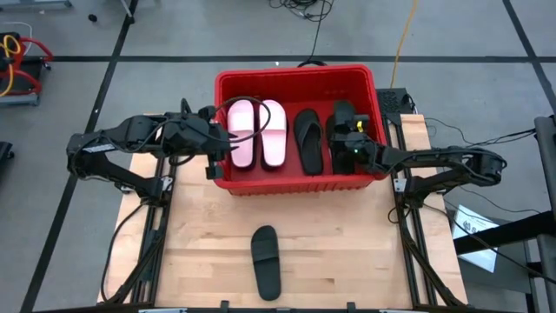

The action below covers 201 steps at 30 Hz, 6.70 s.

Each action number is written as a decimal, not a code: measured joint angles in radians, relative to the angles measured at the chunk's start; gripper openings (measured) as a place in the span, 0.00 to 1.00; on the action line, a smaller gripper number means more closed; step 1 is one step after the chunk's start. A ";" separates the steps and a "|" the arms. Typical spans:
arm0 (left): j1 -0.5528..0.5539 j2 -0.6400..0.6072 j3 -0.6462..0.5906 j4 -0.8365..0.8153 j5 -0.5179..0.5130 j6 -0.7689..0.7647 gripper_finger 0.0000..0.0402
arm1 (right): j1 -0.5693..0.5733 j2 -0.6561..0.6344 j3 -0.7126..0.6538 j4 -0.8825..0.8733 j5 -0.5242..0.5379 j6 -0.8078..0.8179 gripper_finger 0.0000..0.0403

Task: Pick and place slides into bin
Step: Put the black slide into the red container

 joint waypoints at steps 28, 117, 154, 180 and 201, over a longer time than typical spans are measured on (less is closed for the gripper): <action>0.004 0.000 0.000 0.018 0.000 0.003 0.31 | 0.002 0.003 -0.010 0.016 0.000 -0.067 0.26; 0.096 -0.001 0.000 0.120 0.030 -0.042 0.31 | -0.226 0.270 0.707 -1.398 -0.837 1.016 0.40; 0.097 -0.001 0.000 0.114 0.030 -0.023 0.31 | -0.220 0.235 0.514 -1.319 -0.890 0.954 0.40; 0.097 -0.001 0.000 0.114 0.029 -0.014 0.31 | -0.219 0.006 0.515 -0.953 -0.724 0.543 0.40; 0.096 -0.001 0.000 0.114 0.029 -0.003 0.31 | -0.225 0.133 0.515 -0.930 -0.572 0.265 0.40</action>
